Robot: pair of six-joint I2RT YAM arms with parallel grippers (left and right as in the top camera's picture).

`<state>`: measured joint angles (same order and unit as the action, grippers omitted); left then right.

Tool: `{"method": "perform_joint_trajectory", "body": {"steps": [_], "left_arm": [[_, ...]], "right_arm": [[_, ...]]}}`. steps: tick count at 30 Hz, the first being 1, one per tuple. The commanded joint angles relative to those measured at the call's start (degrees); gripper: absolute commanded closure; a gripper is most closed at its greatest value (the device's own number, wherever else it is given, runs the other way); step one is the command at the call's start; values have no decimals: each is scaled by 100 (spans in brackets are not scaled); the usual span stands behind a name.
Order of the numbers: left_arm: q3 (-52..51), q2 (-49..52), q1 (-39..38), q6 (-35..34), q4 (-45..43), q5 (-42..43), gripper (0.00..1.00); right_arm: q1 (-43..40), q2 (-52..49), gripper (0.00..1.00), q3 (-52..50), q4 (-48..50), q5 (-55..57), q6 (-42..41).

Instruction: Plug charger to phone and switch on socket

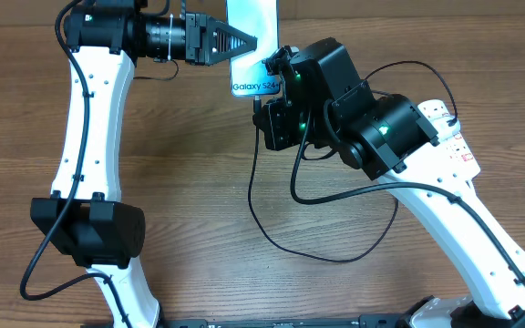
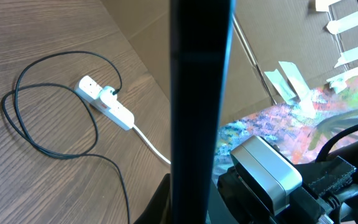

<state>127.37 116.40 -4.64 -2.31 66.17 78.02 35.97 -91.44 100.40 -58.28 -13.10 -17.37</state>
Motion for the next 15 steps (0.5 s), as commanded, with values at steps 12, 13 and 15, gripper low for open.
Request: {"method": "perform_joint_trajectory", "body": {"steps": [12, 13, 15], "left_arm": [[61, -15, 11, 234, -17, 264, 96], [61, -15, 11, 234, -15, 264, 96], [61, -15, 11, 232, -15, 264, 96]], "right_arm": [[-90, 101, 96, 175, 61, -20, -22], [-90, 101, 96, 175, 72, -61, -24], [-90, 101, 96, 175, 105, -188, -22]]}}
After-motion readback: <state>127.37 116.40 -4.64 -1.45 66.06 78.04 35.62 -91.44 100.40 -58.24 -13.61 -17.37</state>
